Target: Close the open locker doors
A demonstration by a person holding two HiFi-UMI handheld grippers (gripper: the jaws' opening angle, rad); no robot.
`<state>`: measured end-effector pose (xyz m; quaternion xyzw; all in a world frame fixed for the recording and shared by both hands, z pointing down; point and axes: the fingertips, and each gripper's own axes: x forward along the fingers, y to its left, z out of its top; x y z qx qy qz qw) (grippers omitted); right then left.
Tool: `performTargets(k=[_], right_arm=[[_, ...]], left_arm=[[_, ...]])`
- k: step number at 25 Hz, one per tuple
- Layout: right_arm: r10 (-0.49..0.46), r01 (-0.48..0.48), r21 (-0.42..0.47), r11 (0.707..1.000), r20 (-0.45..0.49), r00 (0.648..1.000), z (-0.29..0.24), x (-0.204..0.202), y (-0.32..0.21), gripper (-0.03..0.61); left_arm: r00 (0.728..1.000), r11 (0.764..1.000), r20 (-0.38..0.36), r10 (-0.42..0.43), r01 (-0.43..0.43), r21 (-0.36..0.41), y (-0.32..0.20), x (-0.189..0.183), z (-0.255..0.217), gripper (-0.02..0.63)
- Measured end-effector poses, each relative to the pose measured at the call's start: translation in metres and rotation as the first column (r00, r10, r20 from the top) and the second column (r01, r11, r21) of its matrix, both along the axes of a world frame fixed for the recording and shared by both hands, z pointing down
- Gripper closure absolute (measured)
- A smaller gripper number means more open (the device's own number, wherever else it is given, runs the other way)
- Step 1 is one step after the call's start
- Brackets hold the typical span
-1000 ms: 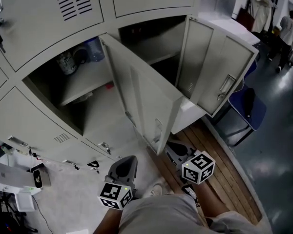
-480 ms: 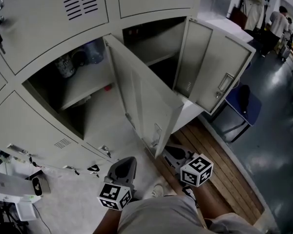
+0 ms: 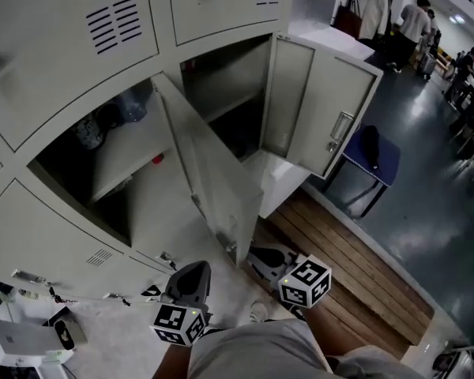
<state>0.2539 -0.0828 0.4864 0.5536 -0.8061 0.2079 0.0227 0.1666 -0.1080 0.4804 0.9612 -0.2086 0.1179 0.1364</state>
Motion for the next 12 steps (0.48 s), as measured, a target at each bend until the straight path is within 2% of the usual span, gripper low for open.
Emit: performTargets(k=[12], right_arm=[[-0.022, 0.022, -0.014, 1.0, 0.005, 1.0, 0.0, -0.065, -0.002, 0.551]], left_arm=[[0.999, 0.999, -0.002, 0.054, -0.054, 0.003, -0.009, -0.042, -0.006, 0.598]])
